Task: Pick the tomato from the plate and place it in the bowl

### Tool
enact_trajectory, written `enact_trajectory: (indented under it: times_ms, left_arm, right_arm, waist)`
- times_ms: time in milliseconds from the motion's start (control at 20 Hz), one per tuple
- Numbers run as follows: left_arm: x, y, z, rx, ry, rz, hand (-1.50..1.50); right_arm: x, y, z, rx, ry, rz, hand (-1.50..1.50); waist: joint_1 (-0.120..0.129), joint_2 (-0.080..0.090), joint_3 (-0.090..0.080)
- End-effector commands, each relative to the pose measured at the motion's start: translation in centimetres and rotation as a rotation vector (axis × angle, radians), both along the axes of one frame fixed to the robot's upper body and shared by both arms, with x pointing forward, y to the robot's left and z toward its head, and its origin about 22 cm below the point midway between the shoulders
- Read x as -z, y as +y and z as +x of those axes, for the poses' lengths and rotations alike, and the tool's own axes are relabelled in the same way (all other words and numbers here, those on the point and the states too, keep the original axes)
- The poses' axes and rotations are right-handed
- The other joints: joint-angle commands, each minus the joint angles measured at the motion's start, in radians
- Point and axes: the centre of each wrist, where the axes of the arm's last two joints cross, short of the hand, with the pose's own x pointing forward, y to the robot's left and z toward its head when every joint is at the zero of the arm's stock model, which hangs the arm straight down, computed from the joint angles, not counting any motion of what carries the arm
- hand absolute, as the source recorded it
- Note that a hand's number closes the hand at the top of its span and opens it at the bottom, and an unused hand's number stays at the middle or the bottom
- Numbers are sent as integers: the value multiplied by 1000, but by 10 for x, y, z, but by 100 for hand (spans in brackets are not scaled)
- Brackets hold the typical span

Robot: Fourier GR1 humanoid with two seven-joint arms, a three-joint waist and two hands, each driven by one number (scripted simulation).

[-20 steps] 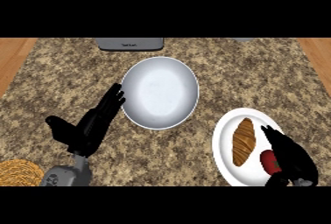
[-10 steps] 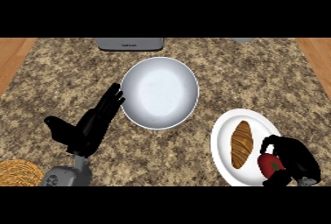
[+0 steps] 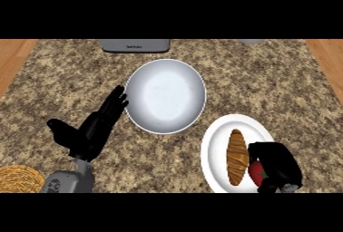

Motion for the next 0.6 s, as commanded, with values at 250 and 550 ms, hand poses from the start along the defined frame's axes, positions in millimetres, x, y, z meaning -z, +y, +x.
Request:
enact_trajectory:
  times_ms: [250, 550]
  left_arm:
    - [-2, -14, 5, 62, -7, 4, 0]
    - [-5, -6, 1, 37, -7, 17, 0]
  right_arm:
    - [-30, 199, -41, -428, -92, -69, 150]
    - [-52, 237, -100, -369, -203, 2, 150]
  waist:
    - [57, 5, 11]
    - [32, 2, 13]
